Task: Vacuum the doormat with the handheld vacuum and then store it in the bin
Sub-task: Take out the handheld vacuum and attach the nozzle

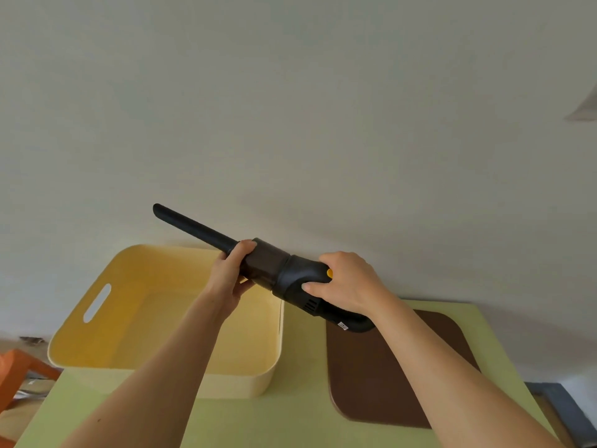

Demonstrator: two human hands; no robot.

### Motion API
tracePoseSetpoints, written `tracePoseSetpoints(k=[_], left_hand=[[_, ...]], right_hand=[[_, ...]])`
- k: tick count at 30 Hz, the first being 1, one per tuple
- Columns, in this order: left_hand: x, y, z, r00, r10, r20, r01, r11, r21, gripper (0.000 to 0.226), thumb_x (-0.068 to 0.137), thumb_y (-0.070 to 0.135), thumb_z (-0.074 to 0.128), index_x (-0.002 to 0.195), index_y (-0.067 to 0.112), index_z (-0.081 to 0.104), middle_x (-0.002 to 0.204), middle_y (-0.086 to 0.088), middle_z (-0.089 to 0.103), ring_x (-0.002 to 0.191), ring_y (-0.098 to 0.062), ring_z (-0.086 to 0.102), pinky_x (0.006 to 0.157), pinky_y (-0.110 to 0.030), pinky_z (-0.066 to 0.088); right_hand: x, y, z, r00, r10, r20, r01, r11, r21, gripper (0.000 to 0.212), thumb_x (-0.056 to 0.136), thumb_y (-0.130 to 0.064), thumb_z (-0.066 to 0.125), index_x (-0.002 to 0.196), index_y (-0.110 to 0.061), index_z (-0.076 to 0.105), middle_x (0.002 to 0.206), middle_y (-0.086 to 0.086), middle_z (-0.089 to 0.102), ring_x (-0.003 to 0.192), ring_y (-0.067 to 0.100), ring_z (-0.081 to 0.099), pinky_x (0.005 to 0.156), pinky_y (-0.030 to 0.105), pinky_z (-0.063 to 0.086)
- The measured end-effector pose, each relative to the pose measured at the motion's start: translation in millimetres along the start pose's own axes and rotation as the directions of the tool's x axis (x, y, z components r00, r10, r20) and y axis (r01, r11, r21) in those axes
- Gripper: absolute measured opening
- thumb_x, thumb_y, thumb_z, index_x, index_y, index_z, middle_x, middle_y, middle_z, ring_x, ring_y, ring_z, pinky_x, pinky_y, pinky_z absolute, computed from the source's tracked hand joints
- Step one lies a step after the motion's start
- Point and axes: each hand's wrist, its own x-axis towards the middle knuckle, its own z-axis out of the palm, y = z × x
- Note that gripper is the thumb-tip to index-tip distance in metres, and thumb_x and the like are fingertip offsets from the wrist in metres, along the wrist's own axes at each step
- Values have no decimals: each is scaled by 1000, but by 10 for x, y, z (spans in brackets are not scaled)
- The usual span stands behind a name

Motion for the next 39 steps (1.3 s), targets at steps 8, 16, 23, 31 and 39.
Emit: tracePoseSetpoints(k=[8,16,23,31,39], left_hand=[[22,-71,143,996,-82,47,85,994,-68,51,77,34,70,118,11,50,108,-10,58,99,-23,58,74,-33,54],[36,-45,296,974,-226,-24,219,960,-175,38,73,35,74,97,15,52,100,-9,62,93,-24,62,66,-35,55],[55,-19,367,977,-212,-2,211,972,-100,42,72,36,72,102,14,52,101,-9,61,92,-24,62,67,-35,56],[28,-59,436,955,-296,-5,290,940,-180,58,73,34,72,121,12,48,104,-11,61,95,-27,62,70,-38,57],[94,-97,448,986,-168,-14,167,985,-52,53,74,37,72,115,12,49,103,-9,61,95,-24,62,69,-34,56]], right_hand=[[-103,135,-39,998,67,-7,-66,994,92,29,76,-44,65,79,-16,59,79,1,63,77,21,59,71,40,50],[-187,3,-97,985,-94,-144,46,950,-308,34,84,-48,58,81,-20,41,77,0,57,71,24,48,61,32,39],[-224,-37,-136,981,-105,-165,36,927,-374,35,87,-49,55,95,-15,52,85,4,63,70,25,46,62,30,34],[-235,-90,-183,963,-236,-131,138,847,-514,33,90,-41,55,102,-11,52,92,8,67,83,31,62,64,31,32],[-219,84,-164,992,-22,-127,-10,969,-248,32,83,-48,61,81,-20,46,74,-2,55,70,21,50,58,31,36]])
